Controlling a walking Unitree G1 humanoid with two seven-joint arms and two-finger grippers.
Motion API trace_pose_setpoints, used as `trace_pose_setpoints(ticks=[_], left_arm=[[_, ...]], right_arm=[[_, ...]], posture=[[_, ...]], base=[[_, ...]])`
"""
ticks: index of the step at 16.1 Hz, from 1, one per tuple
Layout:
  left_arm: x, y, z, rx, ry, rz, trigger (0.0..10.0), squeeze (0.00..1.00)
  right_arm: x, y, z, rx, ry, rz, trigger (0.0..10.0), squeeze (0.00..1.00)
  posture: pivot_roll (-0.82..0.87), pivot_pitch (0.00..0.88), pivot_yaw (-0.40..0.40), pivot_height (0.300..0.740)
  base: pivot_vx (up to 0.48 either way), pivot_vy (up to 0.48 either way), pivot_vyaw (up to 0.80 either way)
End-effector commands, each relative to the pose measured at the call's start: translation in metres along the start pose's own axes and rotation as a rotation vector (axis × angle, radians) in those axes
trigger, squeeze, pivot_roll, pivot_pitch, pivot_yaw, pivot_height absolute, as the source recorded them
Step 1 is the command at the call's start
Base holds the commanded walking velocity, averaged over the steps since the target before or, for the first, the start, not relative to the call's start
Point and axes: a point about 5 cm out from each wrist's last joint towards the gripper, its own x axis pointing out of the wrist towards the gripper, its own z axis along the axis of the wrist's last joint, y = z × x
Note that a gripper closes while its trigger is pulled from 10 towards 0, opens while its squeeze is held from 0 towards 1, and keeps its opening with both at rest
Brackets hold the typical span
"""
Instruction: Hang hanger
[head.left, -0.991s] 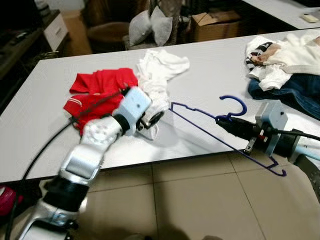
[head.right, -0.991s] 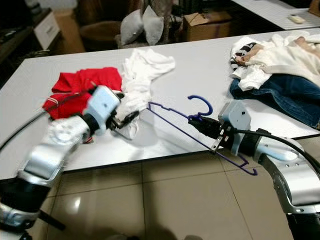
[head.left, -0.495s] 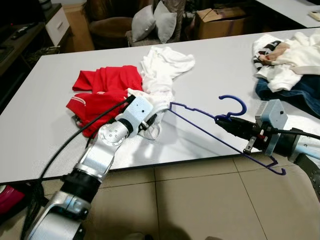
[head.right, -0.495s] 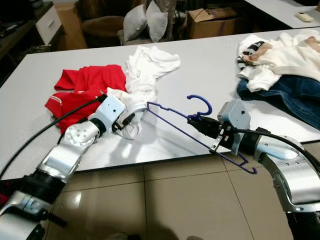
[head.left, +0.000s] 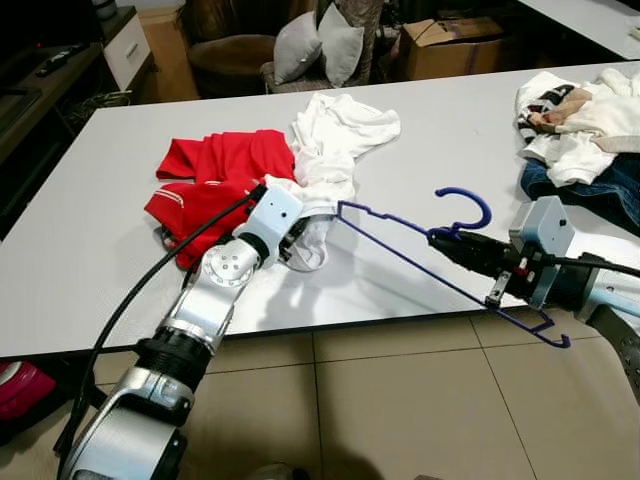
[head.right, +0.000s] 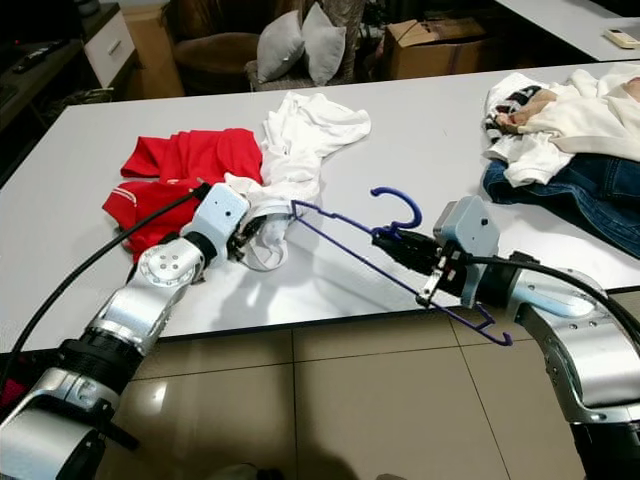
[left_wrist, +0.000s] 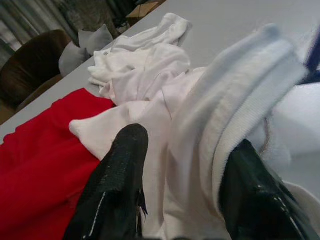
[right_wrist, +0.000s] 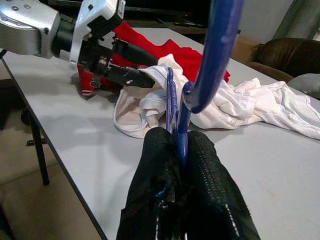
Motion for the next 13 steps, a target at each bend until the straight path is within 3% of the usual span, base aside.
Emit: trace_pose_setpoints(ticks=[1, 5, 13], left_arm=[[0.001, 0.009, 0.004, -0.008, -0.016, 0.034, 0.0, 0.0], [0.005, 0.012, 0.004, -0.031, -0.031, 0.041, 0.0, 0.0], [0.012, 0.025, 0.023, -0.228, -0.131, 0.106, 0.0, 0.0]], right_arm=[[-0.001, 0.002, 0.003, -0.001, -0.003, 0.015, 10.0, 0.0], [-0.001, 0.001, 0.003, -0.001, -0.003, 0.012, 10.0, 0.0], [0.001, 0.003, 0.001, 0.008, -0.013, 0.011, 10.0, 0.0]], posture=[[-0.18, 0.0, 0.102, 0.74], [-0.18, 0.0, 0.101, 0.74], [-0.17, 0.0, 0.107, 0.74]], base=[[0.0, 0.0, 0.0], [0.0, 0.0, 0.0], [0.0, 0.0, 0.0]])
